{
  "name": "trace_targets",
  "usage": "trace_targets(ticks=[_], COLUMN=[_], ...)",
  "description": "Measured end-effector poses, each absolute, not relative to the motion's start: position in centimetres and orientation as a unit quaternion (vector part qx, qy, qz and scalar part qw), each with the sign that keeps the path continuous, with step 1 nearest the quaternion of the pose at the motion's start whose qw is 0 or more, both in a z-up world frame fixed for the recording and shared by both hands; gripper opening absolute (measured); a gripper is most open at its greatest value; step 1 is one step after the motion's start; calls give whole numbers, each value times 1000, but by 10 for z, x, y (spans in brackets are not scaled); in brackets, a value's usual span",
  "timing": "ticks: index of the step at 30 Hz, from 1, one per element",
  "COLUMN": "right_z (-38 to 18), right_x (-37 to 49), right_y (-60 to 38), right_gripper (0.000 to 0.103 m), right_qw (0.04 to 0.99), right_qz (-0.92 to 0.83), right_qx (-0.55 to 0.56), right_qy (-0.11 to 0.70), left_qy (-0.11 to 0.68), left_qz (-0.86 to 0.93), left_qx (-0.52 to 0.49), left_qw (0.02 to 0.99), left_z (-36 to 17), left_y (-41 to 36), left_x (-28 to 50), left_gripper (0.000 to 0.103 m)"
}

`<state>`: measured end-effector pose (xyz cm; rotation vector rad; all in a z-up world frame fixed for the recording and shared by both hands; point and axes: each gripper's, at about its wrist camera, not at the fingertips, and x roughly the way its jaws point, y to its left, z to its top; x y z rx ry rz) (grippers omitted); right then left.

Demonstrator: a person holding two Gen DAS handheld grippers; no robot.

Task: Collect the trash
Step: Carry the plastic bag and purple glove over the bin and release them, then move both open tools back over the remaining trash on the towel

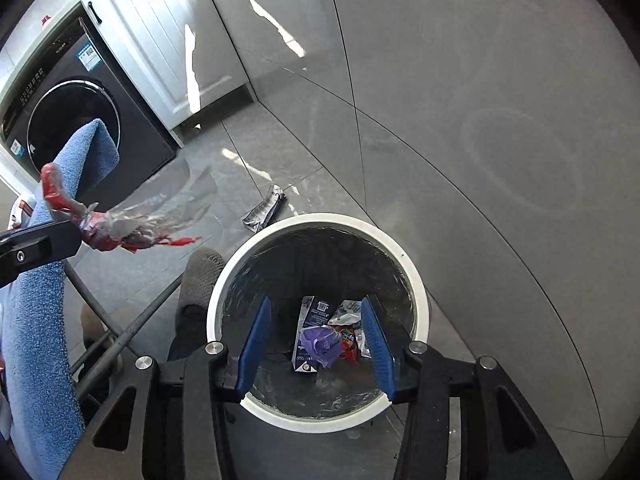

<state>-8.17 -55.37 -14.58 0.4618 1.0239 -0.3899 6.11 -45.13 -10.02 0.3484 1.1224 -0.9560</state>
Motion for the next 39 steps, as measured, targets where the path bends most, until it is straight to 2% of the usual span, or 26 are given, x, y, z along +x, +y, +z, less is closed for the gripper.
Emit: trace_targets(ticks=[1,3,4,12,25,29,39], right_z=[-146,-146,-146,-129,-77,-61,-26], right_x=[-83,-84,-83,-87,-78,-65,-41], right_y=[-554,-556,-556,-549,-500,-478,-412], right_gripper=[46,46,46,46,46,46,47], right_qw=[828,828,828,837,871,882,903], right_qz=[-184,-185,-186,-185,-145,-126,-75], right_qx=[218,220,220,211,174,159,119], right_qy=[482,481,481,470,435,426,406], left_qy=[511,513,512,485,398,372,325], left_qz=[-433,-435,-436,-426,-343,-323,-288], left_qx=[156,151,148,154,159,152,128], left_qw=[726,724,725,748,836,857,892], left_z=[-101,-101,-101,-81,-23,-6,23], left_y=[-453,-455,-454,-427,-331,-304,-239], left_x=[61,62,63,52,45,42,36], left_gripper=[24,38,40,40,41,51,52])
